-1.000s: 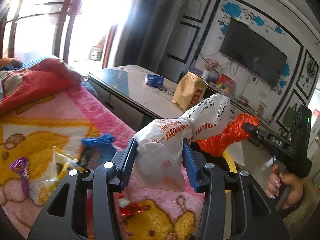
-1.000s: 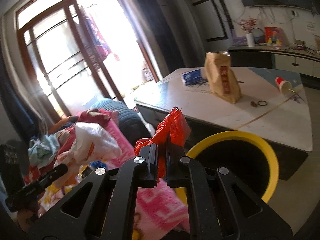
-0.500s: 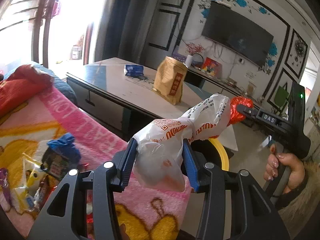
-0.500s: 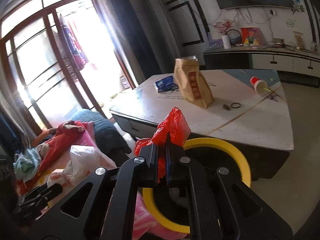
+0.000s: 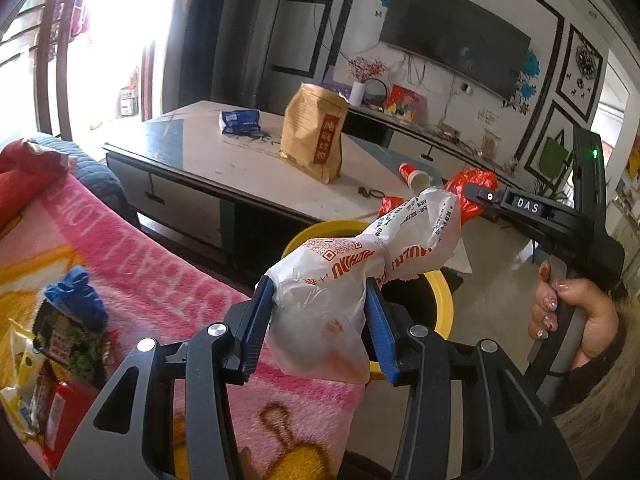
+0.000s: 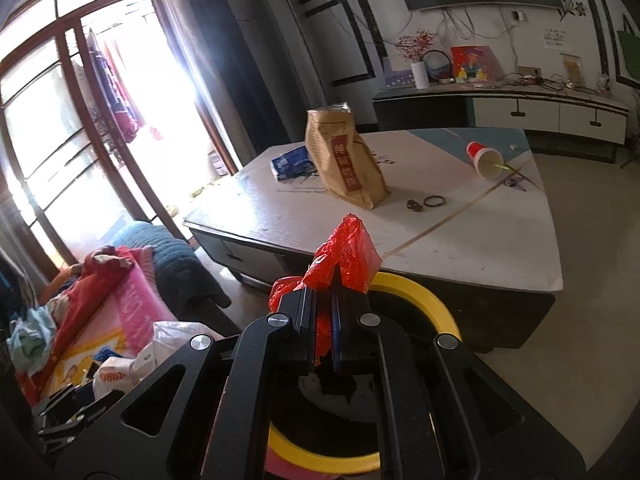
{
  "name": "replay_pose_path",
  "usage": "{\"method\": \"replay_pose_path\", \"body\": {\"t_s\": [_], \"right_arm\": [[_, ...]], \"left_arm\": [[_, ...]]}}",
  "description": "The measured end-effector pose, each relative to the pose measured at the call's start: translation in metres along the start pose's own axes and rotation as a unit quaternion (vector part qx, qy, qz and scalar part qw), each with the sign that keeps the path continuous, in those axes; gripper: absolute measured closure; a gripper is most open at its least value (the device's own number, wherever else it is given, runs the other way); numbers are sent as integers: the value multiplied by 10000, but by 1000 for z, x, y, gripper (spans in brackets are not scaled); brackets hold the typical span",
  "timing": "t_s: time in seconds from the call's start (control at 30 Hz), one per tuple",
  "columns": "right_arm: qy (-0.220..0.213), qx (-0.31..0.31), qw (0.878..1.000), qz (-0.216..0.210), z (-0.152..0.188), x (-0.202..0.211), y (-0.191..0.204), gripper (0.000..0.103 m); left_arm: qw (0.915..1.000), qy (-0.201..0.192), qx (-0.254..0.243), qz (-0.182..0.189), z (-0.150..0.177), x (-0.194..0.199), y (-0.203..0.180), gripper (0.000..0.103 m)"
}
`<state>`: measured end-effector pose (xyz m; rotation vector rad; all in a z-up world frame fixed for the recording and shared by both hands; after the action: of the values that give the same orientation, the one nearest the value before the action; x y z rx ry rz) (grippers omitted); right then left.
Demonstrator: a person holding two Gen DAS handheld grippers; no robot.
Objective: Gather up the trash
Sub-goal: 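Carry the white bag and red bag over the yellow-rimmed bin, then open both grippers to drop the bags into the bin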
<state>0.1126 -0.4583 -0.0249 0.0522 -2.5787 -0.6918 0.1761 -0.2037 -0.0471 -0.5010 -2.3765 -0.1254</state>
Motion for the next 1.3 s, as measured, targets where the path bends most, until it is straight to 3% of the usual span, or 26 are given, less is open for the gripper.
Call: {"method": "replay_pose_path", "body": {"t_s": [0.5, 0.53, 0.6, 0.67, 0.73, 0.83, 1.3], "right_arm": [[226, 5, 9991, 346, 8, -17, -25, 99], [252, -12, 9991, 333, 8, -17, -25, 97], [300, -65, 9989, 367, 10, -20, -26, 65], [273, -53, 9990, 362, 11, -19, -25, 63], [288, 22, 9991, 323, 10, -19, -21, 62], [295, 96, 9992, 253, 11, -18, -13, 59], [383, 798, 9949, -479, 19, -12, 65, 45]], "left_arm": [[9962, 552, -651, -168, 13, -59, -42, 58], [9961, 559, -666, -171, 13, -63, -44, 57], [9961, 526, -687, -195, 11, -65, -46, 54], [9968, 475, -612, -186, 8, -64, -46, 33], [9977, 418, -503, -178, 6, -62, -43, 20], [9988, 348, -304, -161, 4, -55, -36, 12], [9966, -276, 504, -593, -4, 2, 21, 7]]}}
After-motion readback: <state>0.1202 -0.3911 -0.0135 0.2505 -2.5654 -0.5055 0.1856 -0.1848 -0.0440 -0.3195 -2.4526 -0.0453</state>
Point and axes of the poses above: each gripper's, at about its wrist camera, not at the fingertips, and x roughly against the way its jaws point, y to its left, z to its underside, the point moved 1 cm from there along -x, roughly the way its jaws point, and after that the axes turned 15 degrees about -z, right-handed, at the moved point
